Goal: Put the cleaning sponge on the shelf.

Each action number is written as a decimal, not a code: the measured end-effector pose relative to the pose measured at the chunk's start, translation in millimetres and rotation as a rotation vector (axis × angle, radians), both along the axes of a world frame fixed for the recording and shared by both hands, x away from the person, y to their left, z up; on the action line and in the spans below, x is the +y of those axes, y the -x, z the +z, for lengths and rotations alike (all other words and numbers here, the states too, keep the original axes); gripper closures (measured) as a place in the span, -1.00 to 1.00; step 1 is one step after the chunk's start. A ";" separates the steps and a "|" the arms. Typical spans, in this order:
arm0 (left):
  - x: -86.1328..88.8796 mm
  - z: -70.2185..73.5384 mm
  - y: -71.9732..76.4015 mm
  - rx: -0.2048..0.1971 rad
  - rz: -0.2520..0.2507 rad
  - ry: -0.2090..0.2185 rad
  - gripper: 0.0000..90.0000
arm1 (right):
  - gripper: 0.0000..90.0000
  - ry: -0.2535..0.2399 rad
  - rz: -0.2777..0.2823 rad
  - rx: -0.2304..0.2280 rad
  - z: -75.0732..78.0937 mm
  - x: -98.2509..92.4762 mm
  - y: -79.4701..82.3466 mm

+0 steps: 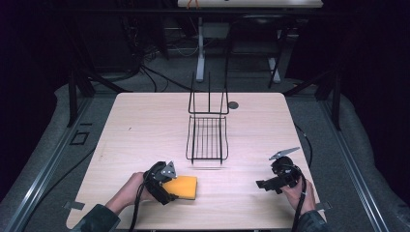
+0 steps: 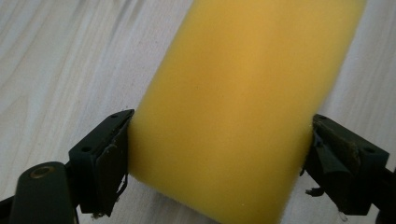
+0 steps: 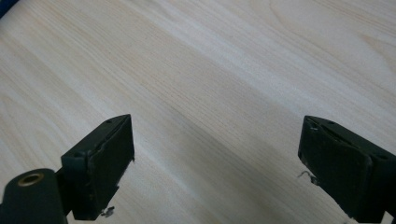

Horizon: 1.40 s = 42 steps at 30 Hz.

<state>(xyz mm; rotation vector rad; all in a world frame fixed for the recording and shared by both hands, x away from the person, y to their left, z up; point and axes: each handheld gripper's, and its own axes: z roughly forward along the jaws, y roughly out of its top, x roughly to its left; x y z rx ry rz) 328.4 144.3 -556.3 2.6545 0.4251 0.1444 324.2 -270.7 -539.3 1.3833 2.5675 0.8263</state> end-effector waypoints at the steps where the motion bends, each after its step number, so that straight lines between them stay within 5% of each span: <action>1: -0.6 0.3 0.5 -0.006 0.000 -0.007 -0.64 | -0.78 -0.001 0.001 -0.003 -0.4 1.0 0.2; 6: 1.2 1.3 0.3 -0.003 0.012 0.021 -0.57 | -0.77 0.000 0.001 -0.011 1.9 -1.6 0.3; 19: 3.4 4.2 1.0 -0.013 0.014 0.015 -0.54 | -0.77 -0.014 0.000 -0.017 2.7 -1.5 0.8; 25: 5.5 10.9 2.8 -0.020 0.027 0.055 -0.54 | -0.77 0.001 0.002 -0.010 1.8 -0.2 0.7; 42: 10.8 26.9 10.5 -0.052 0.043 0.080 -0.55 | -0.77 0.006 0.003 -0.002 1.5 -0.3 0.5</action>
